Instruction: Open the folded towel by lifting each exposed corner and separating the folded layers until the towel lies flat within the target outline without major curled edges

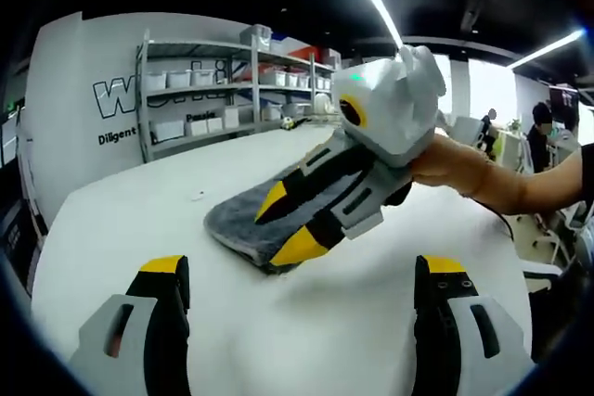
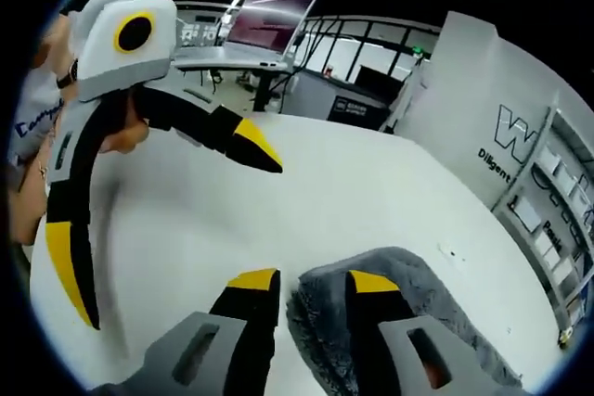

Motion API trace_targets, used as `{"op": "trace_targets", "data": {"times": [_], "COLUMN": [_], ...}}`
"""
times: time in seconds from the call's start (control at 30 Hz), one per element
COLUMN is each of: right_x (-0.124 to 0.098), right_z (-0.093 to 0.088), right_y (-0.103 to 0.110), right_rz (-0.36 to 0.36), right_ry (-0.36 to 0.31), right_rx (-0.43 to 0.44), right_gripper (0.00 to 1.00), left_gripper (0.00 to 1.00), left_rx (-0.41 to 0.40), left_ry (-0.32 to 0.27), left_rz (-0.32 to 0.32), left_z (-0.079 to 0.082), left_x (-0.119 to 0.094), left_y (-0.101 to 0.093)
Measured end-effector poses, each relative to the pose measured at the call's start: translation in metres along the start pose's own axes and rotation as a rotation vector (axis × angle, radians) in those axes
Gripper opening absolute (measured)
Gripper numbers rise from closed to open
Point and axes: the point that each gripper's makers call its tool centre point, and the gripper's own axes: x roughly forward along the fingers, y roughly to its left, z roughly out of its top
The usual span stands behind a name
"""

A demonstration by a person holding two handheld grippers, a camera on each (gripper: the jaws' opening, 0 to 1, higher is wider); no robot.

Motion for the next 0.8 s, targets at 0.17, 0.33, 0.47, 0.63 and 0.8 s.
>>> {"op": "trace_targets", "data": {"times": [0.17,0.33,0.47,0.63,0.8], "right_x": [0.006,0.013,0.018,0.02,0.023], "right_z": [-0.003,-0.008,-0.012,-0.017,-0.021], "right_y": [0.003,0.006,0.004,0.002,0.006], "right_rz": [0.006,0.009,0.001,-0.019,-0.021], "right_ry": [0.015,0.037,0.048,0.073,0.105], "right_rx": [0.013,0.0,0.006,-0.01,-0.056], "right_gripper": [0.21,0.17,0.1,0.12,0.15], "left_gripper": [1.0,1.0,1.0,1.0,1.0], "left_rx": [0.002,0.002,0.013,0.015,0.013], "left_ry": [-0.002,-0.003,-0.005,0.0,0.003], "left_rz": [0.0,-0.003,-0.003,-0.01,-0.007], "left_z": [0.002,0.002,0.003,0.002,0.002], "left_x": [-0.001,-0.002,-0.002,-0.002,-0.002], "left_y": [0.001,0.0,-0.001,-0.004,-0.003]}}
